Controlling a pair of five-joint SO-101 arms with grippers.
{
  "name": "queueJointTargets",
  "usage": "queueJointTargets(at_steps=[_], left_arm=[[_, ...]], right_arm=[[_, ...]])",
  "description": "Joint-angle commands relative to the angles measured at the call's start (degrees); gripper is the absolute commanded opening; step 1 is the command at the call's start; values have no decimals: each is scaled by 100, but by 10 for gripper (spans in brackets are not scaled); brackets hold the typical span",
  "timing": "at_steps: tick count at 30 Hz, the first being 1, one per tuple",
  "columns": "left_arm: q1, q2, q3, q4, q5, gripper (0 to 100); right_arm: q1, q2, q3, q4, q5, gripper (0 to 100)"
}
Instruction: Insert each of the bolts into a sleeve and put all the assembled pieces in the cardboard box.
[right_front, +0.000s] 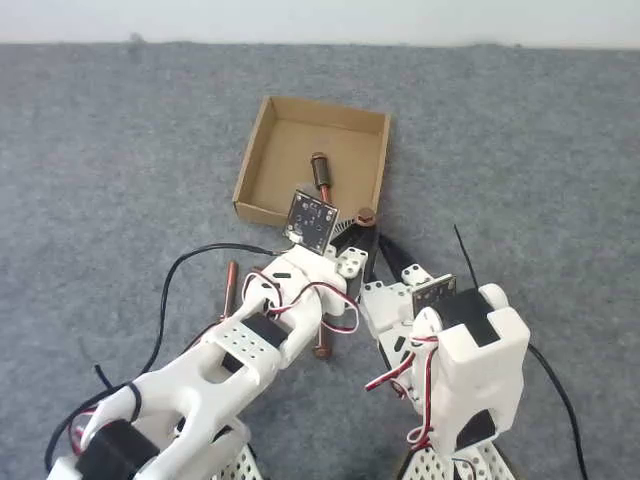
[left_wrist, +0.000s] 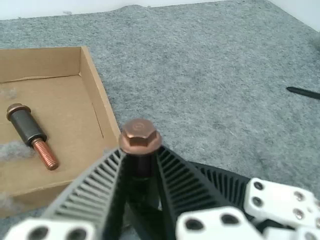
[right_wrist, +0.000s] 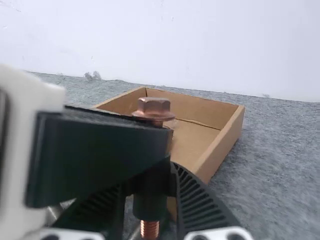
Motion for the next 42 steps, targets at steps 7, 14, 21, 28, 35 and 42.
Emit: queueJointTargets(at_steps=[7, 14, 21, 28, 35, 42], left_arm=[[-53, -53, 136, 70, -97, 297], [-88, -62, 127, 53, -97, 298], [-475, -237, -75, 26, -53, 298], [-484, -1855, 585, 70, 413, 298], [-615, -3560, 1165, 475, 413, 257], [-1213, -3886, 927, 949, 422, 2]], right_arm=[[215, -303, -123, -154, 62, 6], [295, -277, -185, -154, 44, 6], [303, -277, -193, -154, 44, 6], [303, -277, -193, -154, 44, 6], [303, -277, -193, -154, 44, 6], [303, -277, -185, -154, 44, 6]])
